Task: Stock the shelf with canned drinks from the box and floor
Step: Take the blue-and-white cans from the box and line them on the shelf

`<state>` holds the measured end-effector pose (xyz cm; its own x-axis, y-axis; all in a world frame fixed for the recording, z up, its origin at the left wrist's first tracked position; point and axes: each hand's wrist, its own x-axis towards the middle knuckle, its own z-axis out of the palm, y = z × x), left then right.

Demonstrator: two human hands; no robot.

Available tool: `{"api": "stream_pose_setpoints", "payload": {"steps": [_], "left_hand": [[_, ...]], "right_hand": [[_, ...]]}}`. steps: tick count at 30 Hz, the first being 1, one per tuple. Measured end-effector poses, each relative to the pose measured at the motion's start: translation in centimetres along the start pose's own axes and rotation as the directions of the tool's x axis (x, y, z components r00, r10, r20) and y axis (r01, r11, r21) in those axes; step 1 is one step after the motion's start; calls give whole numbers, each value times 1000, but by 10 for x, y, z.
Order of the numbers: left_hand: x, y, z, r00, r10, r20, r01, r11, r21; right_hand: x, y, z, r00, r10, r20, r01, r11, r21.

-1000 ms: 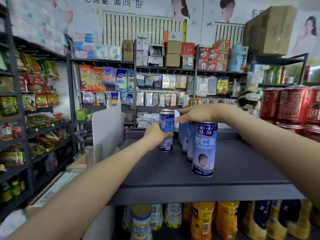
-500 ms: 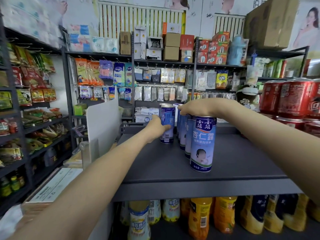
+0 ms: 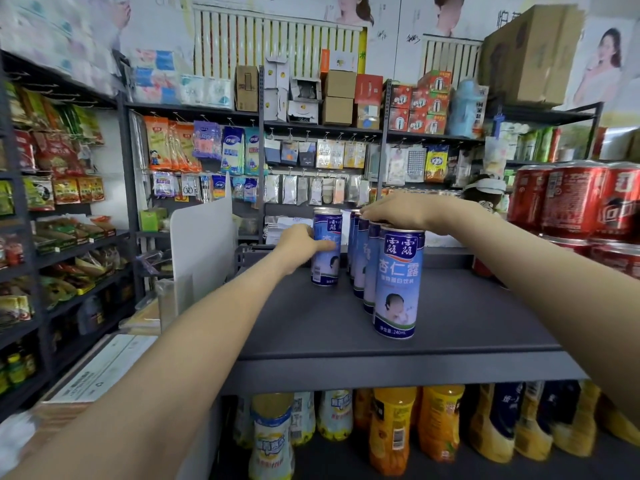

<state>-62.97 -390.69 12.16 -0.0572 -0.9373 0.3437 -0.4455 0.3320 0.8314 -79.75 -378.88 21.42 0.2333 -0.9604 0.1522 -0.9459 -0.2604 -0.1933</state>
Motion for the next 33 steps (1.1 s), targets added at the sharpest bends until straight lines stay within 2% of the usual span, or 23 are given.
{"api": "stream_pose_setpoints", "payload": {"steps": [3,5,12,15,20,23,26,29,31,33], "left_hand": [[-4,2,-9,988,-57,142,76,988,-137],[-3,1,-10,983,-68,169,96,982,-162],[-2,-1,1,999,10,34,-8,998,-56],[-2,-1,2,999,36,-11,-36,999,7],[-6,1,-1,997,32,66,-25,995,-95],[-9,3,1,998,22,62,-15,994,-108],[-10,0,5,999,25,29,-22,995,-99],[-11,-1,9,999,41,-11,-42,996,-75],[-12,-1,9,999,38,-21,-39,997,-72],[-12,-2,9,1000,27,-12,-28,996,-86]], "right_hand": [[0,0,2,999,9,47,-14,995,97],[-1,1,2,999,21,47,-26,995,99],[-1,-3,1,998,35,53,-36,999,33],[0,0,1,999,40,3,-40,998,53],[-2,5,1,1000,10,4,-11,988,153],[-13,10,-1,993,-74,-88,96,956,277],[-27,13,2,967,-178,-181,227,926,302],[-37,18,20,926,-267,-266,312,940,142],[-39,21,32,873,-320,-368,351,936,19],[-39,24,38,835,-328,-441,363,932,-7]]}}
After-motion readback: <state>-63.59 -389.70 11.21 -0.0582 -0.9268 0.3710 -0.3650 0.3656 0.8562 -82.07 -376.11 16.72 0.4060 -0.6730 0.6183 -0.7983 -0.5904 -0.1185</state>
